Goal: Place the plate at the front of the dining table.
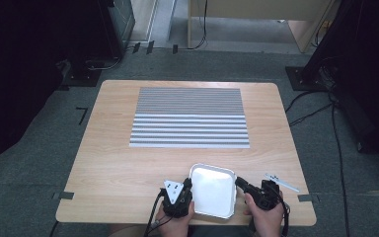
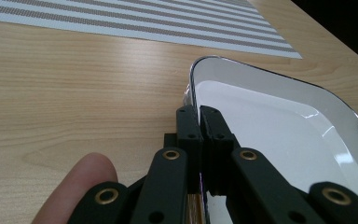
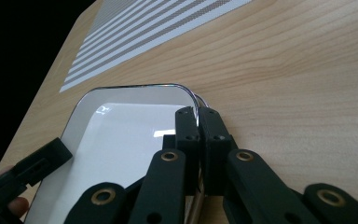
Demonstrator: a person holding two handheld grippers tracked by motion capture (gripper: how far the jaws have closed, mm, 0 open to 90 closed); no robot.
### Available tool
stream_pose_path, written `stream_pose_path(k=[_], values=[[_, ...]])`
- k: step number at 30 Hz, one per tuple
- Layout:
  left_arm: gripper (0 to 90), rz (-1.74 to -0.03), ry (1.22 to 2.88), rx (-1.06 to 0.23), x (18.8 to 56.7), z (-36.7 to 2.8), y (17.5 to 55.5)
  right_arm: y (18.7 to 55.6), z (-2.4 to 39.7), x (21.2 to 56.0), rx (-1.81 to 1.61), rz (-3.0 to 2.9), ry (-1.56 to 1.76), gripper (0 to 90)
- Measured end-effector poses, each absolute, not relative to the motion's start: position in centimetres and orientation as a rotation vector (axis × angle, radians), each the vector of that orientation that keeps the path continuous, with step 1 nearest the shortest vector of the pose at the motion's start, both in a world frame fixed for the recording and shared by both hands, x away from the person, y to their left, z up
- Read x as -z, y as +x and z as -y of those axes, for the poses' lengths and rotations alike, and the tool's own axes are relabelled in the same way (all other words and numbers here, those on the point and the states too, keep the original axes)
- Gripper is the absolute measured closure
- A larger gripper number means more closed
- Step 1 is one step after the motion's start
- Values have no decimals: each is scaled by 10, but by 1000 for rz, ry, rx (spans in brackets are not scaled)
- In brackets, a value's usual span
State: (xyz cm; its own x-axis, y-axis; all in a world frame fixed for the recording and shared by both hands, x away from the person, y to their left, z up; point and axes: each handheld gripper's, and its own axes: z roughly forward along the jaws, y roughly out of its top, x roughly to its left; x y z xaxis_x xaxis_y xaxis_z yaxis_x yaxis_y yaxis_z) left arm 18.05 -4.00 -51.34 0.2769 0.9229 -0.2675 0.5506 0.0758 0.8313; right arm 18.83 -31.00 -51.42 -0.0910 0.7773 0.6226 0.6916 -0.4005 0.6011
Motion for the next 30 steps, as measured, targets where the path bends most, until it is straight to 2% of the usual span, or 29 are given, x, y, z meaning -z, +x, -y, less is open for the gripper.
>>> stream_pose_path(k=[7,12,20,30], values=[[875,-1396,1591,-480,513,39,181,195,314,517,-1580,-1656,2089,885],[879,-1396,1583,-471,512,39,180,194,314,515,-1634,-1652,2087,838],[882,-1384,1566,-469,510,39,179,194,316,515,-1640,-1650,2068,871],[894,-1359,1560,-464,503,37,179,185,307,499,-1604,-1613,1912,891]])
